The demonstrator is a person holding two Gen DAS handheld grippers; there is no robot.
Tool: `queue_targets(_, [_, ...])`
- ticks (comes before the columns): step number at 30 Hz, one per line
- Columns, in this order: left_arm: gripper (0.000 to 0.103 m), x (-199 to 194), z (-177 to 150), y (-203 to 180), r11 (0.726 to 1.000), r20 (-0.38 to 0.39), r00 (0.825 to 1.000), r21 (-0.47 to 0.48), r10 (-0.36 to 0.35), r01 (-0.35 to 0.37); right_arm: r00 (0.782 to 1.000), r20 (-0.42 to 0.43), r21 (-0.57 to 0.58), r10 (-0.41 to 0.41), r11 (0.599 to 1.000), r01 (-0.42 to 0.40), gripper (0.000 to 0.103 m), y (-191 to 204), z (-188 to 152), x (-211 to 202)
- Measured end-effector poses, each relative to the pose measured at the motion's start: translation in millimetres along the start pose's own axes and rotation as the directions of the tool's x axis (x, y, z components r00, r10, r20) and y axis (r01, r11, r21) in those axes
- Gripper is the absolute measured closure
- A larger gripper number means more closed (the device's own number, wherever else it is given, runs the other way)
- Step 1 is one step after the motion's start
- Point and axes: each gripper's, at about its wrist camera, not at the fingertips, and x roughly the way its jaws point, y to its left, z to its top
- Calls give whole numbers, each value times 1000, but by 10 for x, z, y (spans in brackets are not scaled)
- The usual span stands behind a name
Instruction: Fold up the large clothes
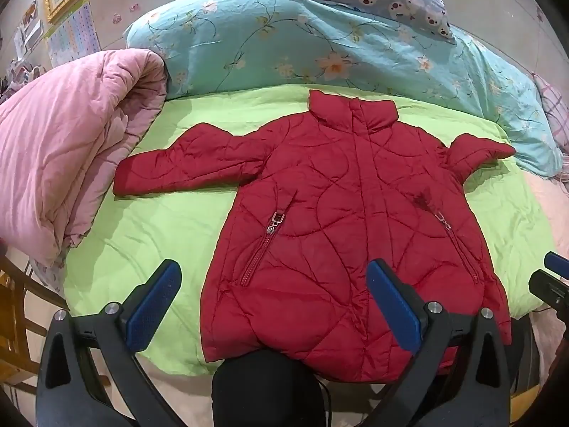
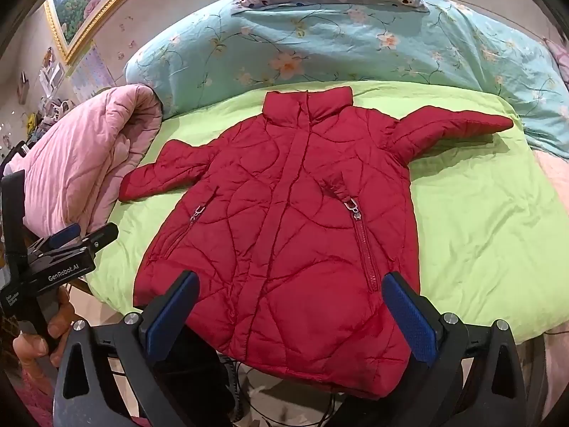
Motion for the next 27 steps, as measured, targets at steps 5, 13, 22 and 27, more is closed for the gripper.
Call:
queue_targets(5, [0, -25, -1, 2, 1000, 4, 1000, -4, 1, -1, 1000, 6, -4, 2, 1000, -2, 0, 14, 8, -25])
queue_targets(13, [0, -46, 5, -13, 1000, 14, 1000, 11, 4, -4, 1000, -2, -18, -3, 1000, 3, 0, 49, -14, -29])
queue_targets(22, [0, -69, -20, -42, 1000, 8, 1000, 29, -9, 8, 1000, -5, -33, -5, 999, 5, 0, 82, -19, -55])
queue_targets(27, [0, -79, -20, -45, 1000, 19, 1000, 17, -20, 19, 1000, 3, -34, -6, 999, 6, 0, 87, -13, -80])
